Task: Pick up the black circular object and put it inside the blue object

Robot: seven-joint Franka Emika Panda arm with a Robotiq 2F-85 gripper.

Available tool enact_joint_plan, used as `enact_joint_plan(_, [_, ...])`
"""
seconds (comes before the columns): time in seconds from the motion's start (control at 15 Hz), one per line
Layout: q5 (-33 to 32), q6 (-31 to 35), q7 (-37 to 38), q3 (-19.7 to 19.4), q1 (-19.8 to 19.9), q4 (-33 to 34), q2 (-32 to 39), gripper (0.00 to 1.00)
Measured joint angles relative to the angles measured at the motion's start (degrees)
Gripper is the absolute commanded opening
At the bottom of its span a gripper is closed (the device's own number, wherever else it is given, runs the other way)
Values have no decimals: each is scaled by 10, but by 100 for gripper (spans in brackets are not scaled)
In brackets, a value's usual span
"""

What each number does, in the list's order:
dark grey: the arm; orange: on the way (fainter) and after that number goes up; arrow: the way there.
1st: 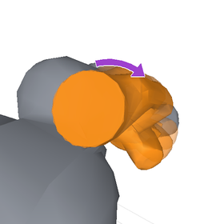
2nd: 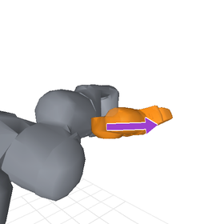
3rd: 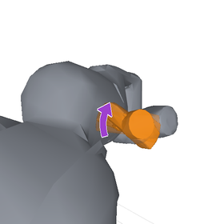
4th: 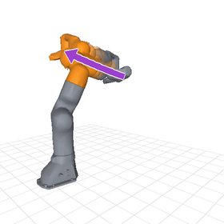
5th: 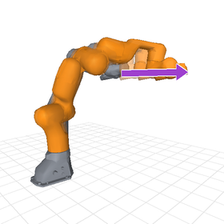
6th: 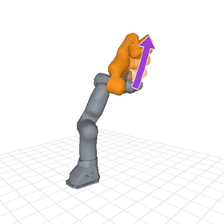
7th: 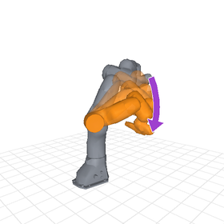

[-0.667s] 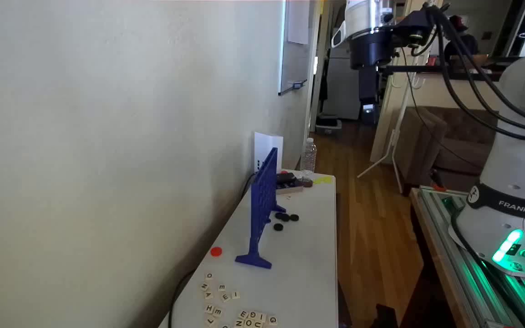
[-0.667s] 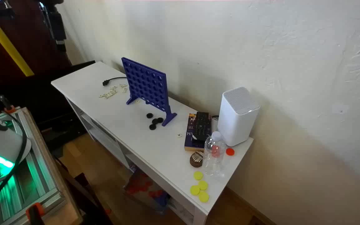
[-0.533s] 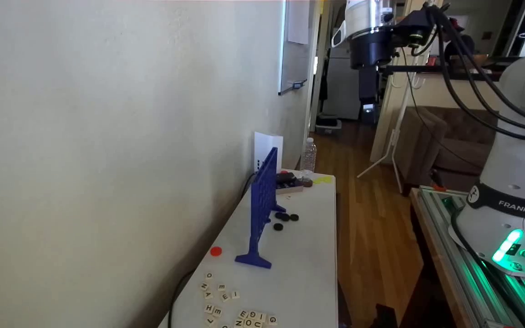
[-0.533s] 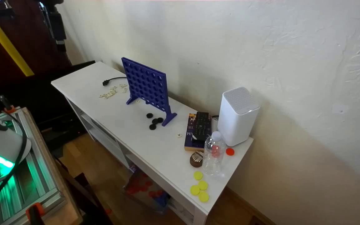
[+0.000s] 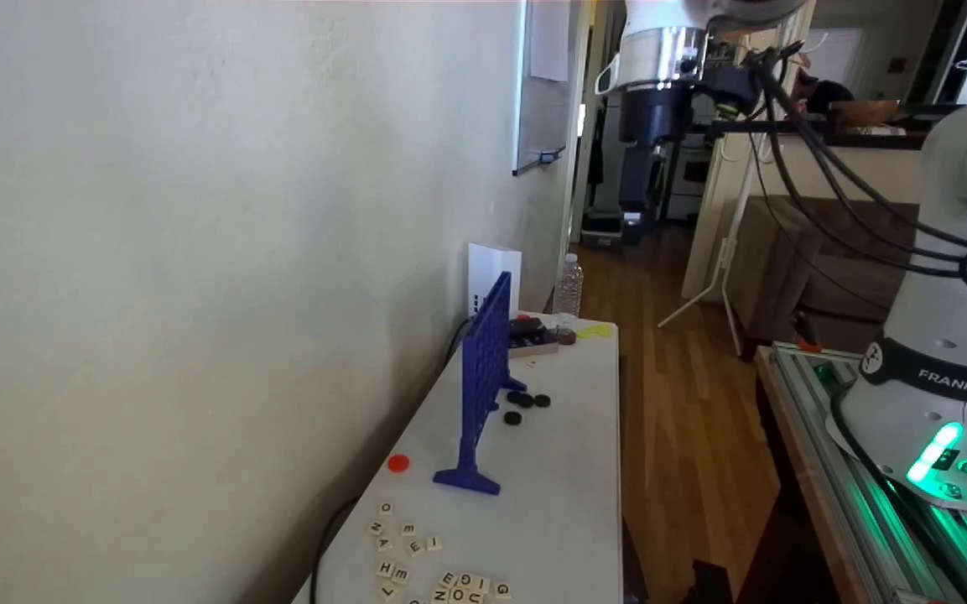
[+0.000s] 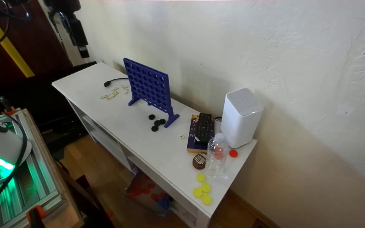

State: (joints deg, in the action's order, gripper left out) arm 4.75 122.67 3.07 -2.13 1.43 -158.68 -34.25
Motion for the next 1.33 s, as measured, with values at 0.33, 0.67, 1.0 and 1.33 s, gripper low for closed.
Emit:
enact_joint_plan(0.33, [-38,208,-60,-18,27,-7,168,100])
enact_joint_plan(0.67, [-98,407,-98,-31,41,-1,362,100])
enact_joint_plan(1.0, [-193,534,-74,-71,43,39,507,100])
enact_joint_plan(1.33, [-191,536,-78,-77,37,49,517,100])
